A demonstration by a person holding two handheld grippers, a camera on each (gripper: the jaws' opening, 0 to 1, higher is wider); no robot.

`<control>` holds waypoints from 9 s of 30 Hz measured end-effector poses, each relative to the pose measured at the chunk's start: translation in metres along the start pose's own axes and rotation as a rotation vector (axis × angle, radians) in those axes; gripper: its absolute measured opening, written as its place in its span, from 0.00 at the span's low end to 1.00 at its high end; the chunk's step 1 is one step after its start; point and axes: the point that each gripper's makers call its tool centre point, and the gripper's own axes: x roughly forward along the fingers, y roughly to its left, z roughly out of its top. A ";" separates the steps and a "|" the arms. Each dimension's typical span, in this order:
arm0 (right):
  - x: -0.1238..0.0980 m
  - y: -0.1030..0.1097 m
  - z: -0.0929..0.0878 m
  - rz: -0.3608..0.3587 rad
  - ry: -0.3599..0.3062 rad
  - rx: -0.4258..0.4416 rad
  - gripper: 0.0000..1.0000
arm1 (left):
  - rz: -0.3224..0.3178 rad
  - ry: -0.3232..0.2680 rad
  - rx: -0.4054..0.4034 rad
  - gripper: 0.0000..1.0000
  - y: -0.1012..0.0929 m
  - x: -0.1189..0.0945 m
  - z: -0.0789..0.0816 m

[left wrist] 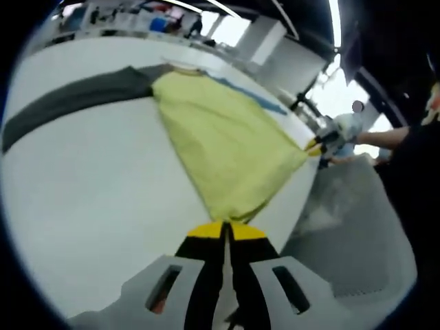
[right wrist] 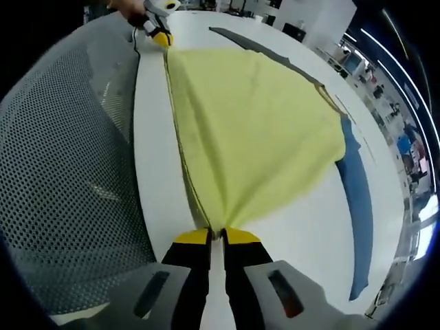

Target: Fold the garment on the visible template until the final outline fits inside the template.

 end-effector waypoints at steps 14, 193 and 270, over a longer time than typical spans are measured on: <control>-0.011 0.006 -0.013 -0.014 0.018 0.071 0.08 | 0.028 -0.008 -0.030 0.00 -0.001 -0.014 -0.008; -0.072 -0.308 -0.201 -0.605 -0.161 1.004 0.27 | 0.311 -0.123 0.104 0.94 -0.004 -0.036 0.140; -0.146 -0.367 -0.169 -0.656 -0.202 0.998 0.03 | 0.296 -0.189 0.108 0.92 -0.012 -0.044 0.139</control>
